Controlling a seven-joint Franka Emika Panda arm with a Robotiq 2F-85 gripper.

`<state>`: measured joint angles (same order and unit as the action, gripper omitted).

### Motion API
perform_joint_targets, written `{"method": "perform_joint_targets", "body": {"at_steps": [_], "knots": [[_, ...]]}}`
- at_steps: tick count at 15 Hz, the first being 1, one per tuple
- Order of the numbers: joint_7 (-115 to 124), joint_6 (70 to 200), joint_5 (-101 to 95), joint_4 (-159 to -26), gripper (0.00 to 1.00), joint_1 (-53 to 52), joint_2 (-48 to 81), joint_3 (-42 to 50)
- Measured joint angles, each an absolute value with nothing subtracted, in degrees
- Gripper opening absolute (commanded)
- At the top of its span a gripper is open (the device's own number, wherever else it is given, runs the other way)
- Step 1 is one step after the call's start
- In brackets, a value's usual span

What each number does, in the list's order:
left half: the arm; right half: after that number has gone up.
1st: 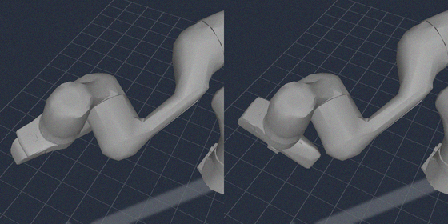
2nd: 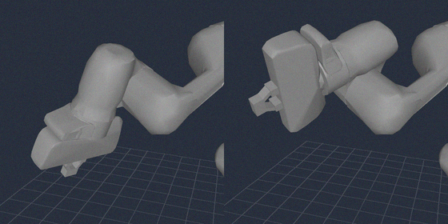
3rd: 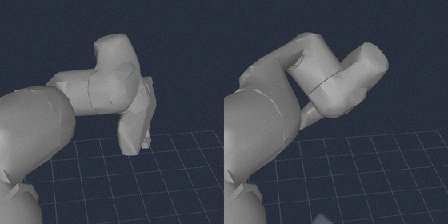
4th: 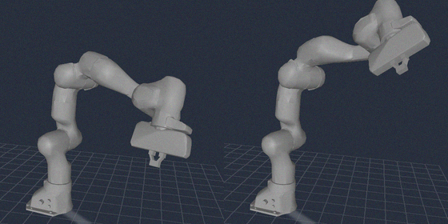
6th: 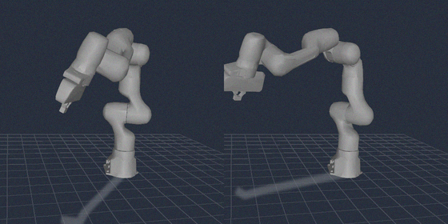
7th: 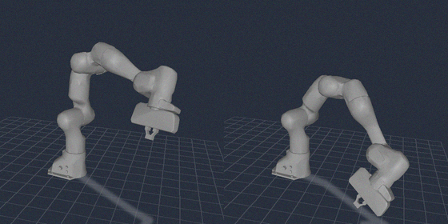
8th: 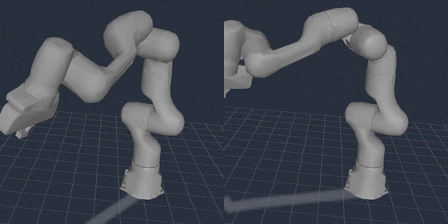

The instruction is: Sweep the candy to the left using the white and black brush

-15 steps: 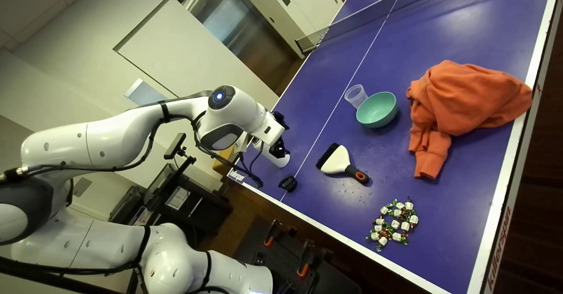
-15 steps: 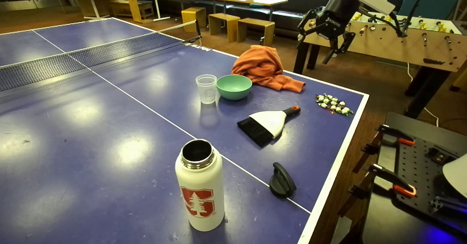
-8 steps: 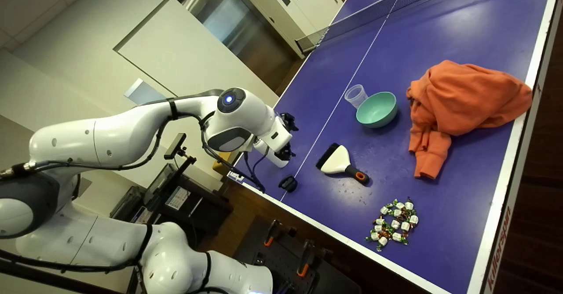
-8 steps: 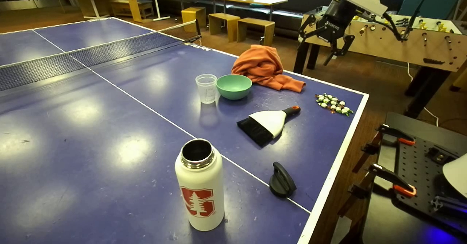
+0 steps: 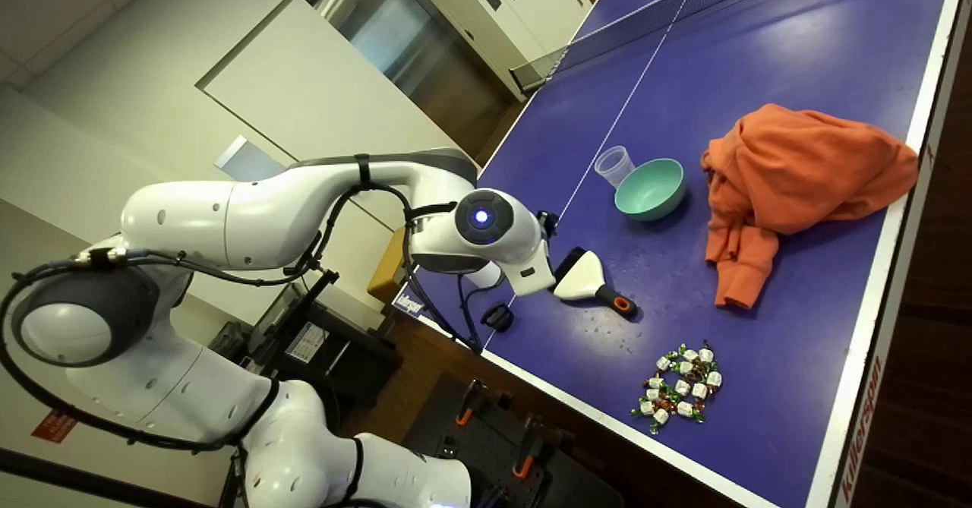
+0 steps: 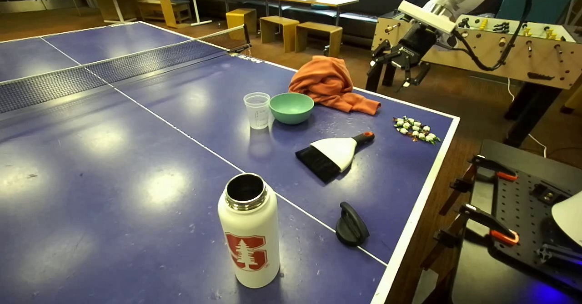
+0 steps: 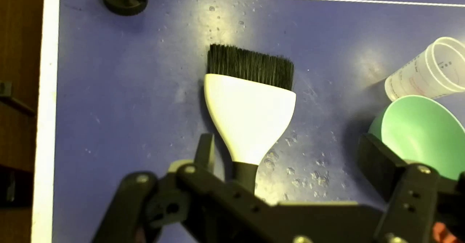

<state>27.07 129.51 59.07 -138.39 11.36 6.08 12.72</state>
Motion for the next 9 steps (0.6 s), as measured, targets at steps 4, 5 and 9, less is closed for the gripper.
{"method": "perform_joint_targets", "body": {"at_steps": [4,5,9], "knots": [[27.05,122.79,62.25,-134.92,1.0,13.93,13.81,13.72],[27.07,121.78,62.23,-134.08,1.0,14.21,15.6,13.95],[27.07,119.63,62.2,-130.37,1.0,14.8,21.65,14.41]]}}
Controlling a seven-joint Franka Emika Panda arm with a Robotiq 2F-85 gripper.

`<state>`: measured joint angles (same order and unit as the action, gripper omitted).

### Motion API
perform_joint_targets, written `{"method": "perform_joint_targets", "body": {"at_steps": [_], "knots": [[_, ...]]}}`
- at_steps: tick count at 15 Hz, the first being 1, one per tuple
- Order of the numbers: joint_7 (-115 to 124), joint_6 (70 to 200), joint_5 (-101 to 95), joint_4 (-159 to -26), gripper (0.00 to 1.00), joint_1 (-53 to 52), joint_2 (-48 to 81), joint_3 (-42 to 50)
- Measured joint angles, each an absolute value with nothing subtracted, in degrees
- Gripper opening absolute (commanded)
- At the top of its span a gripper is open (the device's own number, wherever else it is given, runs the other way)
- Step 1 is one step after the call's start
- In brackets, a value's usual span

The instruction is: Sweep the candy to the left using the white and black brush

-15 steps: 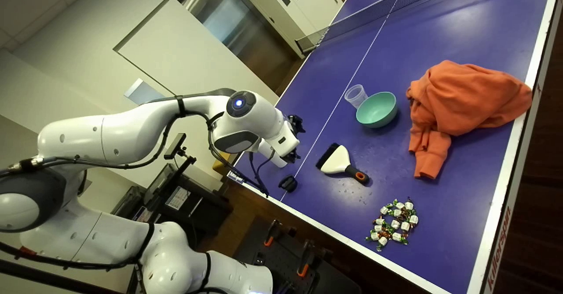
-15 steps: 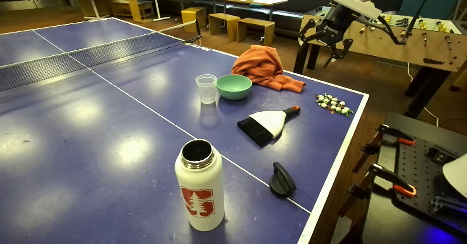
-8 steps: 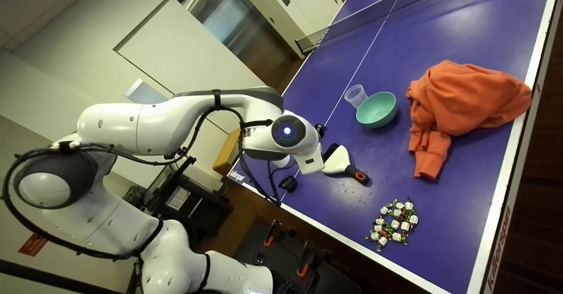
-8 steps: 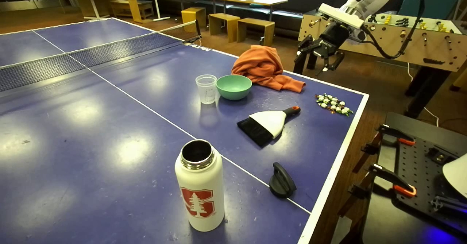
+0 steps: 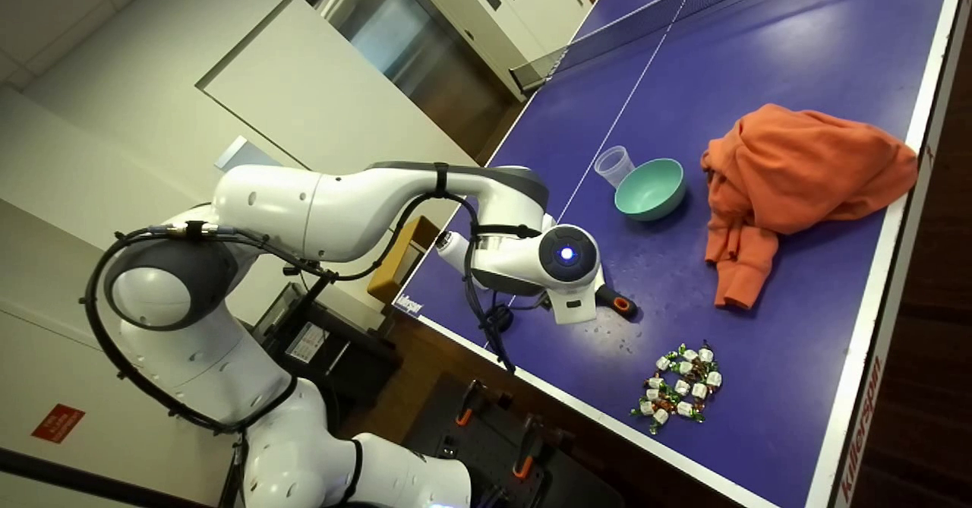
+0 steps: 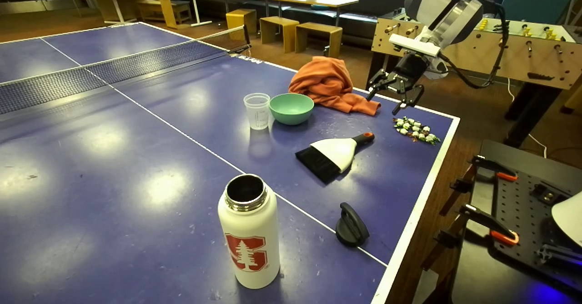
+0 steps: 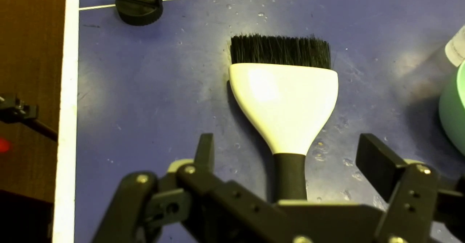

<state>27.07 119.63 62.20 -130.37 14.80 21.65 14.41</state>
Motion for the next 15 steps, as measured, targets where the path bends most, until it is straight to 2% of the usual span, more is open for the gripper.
{"method": "perform_joint_targets", "body": {"at_steps": [15], "knots": [[26.0,120.26,64.0,-127.24,1.0,12.93,25.22,13.89]]}}
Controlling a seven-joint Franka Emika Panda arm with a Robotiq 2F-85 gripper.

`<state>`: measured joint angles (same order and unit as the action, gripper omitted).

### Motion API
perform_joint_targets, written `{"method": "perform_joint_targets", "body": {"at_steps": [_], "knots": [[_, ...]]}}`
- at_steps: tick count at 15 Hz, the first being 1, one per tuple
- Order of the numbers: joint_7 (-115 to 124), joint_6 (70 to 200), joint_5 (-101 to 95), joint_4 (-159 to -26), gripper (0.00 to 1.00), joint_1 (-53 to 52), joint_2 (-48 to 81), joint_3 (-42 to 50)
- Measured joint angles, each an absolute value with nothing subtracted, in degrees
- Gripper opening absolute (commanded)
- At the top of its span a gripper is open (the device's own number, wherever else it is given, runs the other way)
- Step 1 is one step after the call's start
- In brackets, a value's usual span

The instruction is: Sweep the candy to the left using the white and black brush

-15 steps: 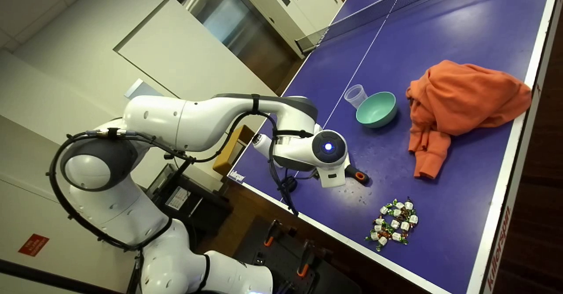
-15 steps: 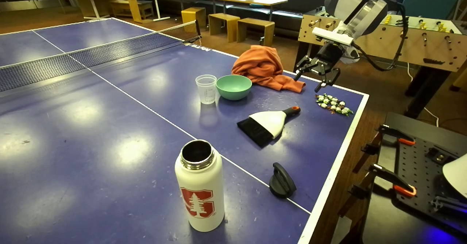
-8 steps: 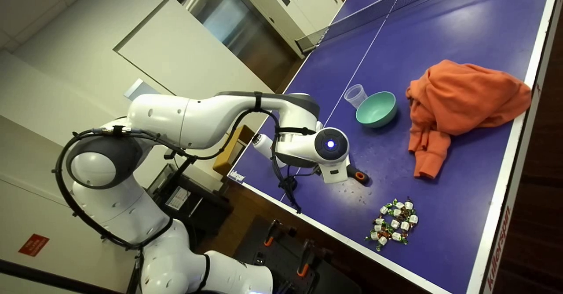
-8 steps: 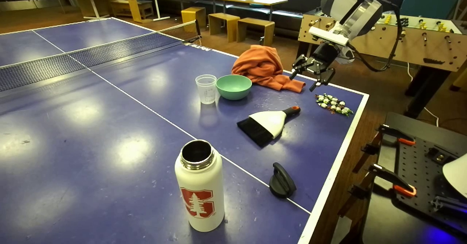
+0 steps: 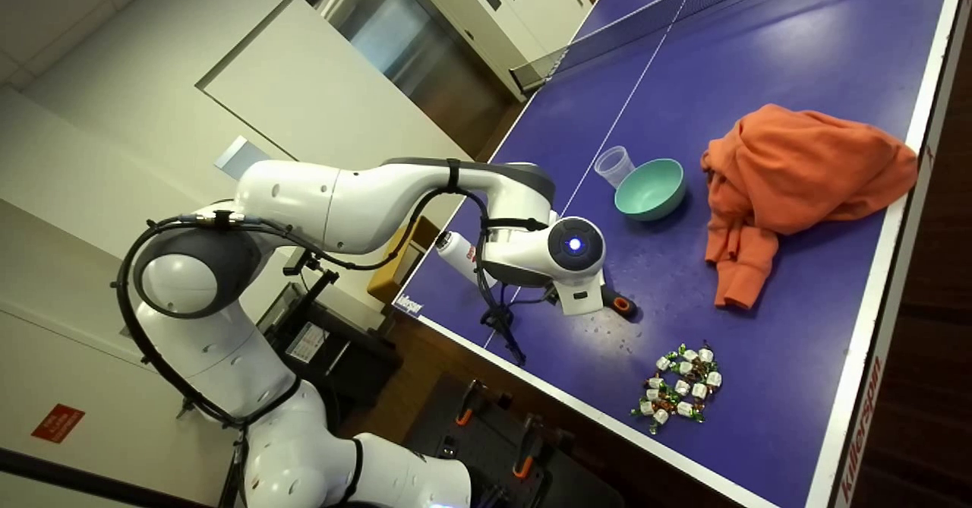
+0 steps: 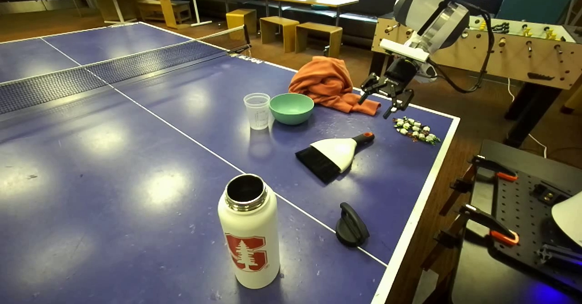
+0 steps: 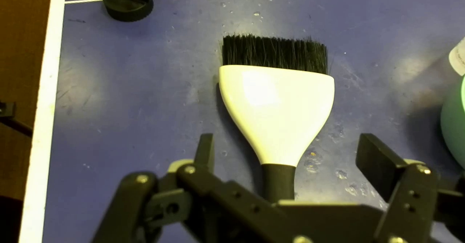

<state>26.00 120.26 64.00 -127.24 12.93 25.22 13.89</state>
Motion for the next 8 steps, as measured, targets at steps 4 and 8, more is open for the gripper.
{"method": "perform_joint_targets", "body": {"at_steps": [4,8], "knots": [[26.11,121.0,64.06,-124.9,1.0,12.3,28.75,13.88],[25.79,119.8,64.49,-122.54,1.0,12.9,32.79,13.81]]}}
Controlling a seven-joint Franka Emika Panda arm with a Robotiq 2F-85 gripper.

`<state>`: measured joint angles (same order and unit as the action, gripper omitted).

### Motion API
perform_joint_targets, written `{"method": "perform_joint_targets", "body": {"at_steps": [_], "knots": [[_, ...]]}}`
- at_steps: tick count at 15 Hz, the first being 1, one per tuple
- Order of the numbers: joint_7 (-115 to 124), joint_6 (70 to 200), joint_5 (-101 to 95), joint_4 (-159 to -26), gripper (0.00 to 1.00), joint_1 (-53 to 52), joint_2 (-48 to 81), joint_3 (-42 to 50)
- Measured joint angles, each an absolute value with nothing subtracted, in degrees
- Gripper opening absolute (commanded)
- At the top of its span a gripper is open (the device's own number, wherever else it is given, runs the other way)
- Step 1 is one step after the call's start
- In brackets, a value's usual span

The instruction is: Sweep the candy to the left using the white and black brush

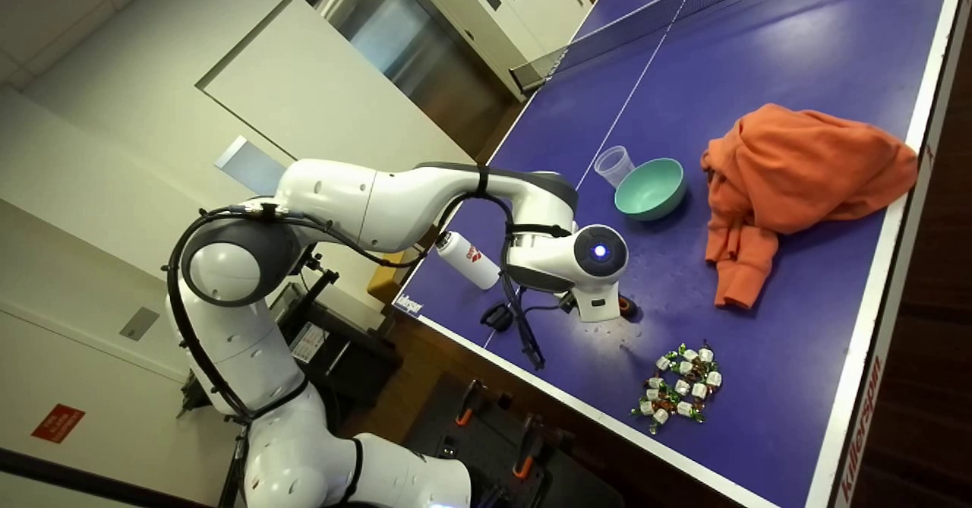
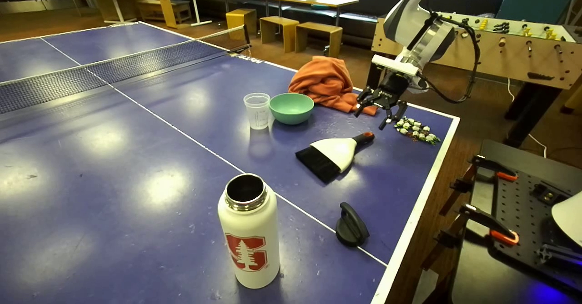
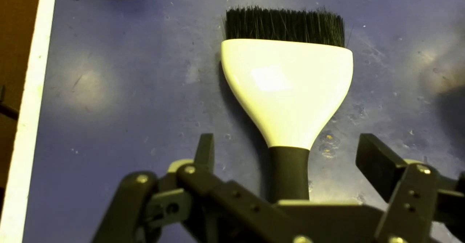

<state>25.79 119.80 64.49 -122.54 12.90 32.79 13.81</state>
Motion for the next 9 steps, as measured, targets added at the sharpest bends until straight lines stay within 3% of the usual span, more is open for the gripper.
{"method": "perform_joint_targets", "body": {"at_steps": [9], "knots": [[19.17,116.05,69.91,-117.65,1.0,16.09,41.15,12.43]]}}
